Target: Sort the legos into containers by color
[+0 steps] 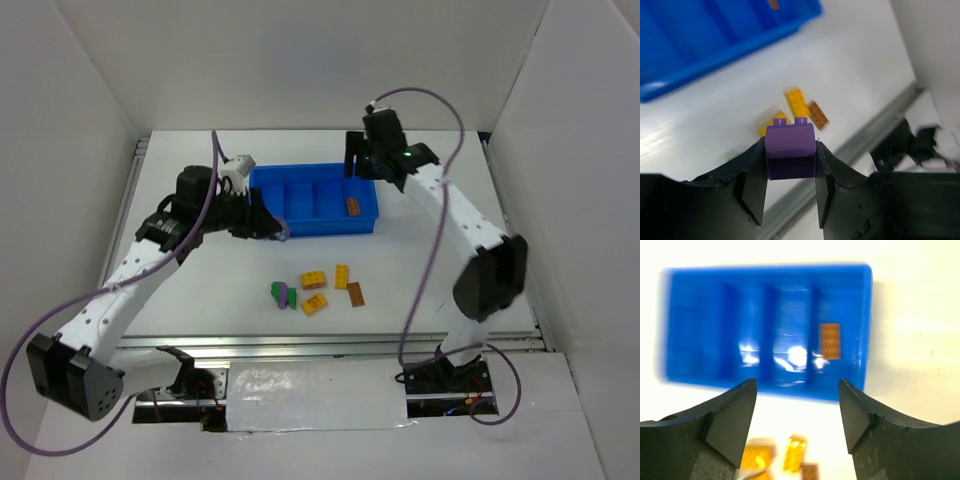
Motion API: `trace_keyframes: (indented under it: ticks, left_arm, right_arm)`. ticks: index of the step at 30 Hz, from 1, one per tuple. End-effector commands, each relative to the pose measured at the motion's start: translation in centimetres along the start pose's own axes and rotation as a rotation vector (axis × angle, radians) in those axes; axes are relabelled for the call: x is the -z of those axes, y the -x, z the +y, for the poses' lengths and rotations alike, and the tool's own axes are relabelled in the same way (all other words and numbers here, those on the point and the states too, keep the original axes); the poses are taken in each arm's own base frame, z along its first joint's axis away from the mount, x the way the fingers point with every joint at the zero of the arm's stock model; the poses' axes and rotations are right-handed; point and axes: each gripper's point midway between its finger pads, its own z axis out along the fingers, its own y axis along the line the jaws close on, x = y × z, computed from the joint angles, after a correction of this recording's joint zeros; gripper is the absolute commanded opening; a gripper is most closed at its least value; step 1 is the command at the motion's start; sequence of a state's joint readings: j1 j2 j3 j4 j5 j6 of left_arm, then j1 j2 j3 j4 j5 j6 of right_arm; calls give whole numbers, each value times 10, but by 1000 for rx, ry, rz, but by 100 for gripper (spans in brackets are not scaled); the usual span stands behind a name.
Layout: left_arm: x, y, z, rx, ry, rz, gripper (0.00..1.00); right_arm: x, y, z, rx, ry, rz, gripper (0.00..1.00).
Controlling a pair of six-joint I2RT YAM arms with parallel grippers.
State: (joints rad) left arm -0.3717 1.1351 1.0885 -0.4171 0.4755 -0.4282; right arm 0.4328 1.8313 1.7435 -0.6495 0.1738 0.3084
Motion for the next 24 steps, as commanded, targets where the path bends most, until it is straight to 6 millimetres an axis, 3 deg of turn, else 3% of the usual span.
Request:
trace_keyframes:
  ticks: [1,2,3,4,5,6,7,8,10,11,12,14,15,17,19,24]
  left_arm:
    - [-7,48,38,130,248,-98,0]
    - [-3,52,64,160,400,-110,0]
    - [1,71,69,168,458,-152,0]
    - [-9,69,89,199,535,-133,0]
    - [-10,73,107,202,621,-145,0]
    - [-11,85,112,194,655,-159,0]
    - [-29,77,131,198,708,-105,0]
    - [-34,92,136,185,724,-118,0]
    - [-59,84,157,168,761,-47,0]
    - [-66,95,159,148,749,-63,0]
    - [-81,93,171,136,763,-51,0]
    - [-90,105,178,113,780,-63,0]
    - [-98,94,192,111,821,-17,0]
    - [-103,94,208,110,887,8,0]
    - [-107,100,210,102,892,1,0]
    - [-123,89,225,92,902,39,1]
  right_arm:
    - [111,46,9,-101,146,-197,73]
    - [112,25,6,-108,158,-164,75]
    - [122,25,10,-119,203,-197,76]
    - [151,26,16,-137,283,-240,77]
    - [147,2,19,-133,319,-198,79]
    - [154,-2,21,-134,356,-205,80]
    - [160,-9,26,-131,394,-196,80]
    - [168,-17,24,-128,409,-196,80]
    - [179,-28,23,-121,431,-196,80]
    - [182,-31,22,-119,437,-196,80]
    - [185,-33,23,-118,450,-198,80]
    - [189,-38,23,-103,470,-192,82]
    - [191,-40,24,-98,477,-188,82]
    - [194,-44,26,-86,491,-169,82]
    - [196,-46,29,-80,515,-164,82]
    - [200,-45,34,-73,550,-175,82]
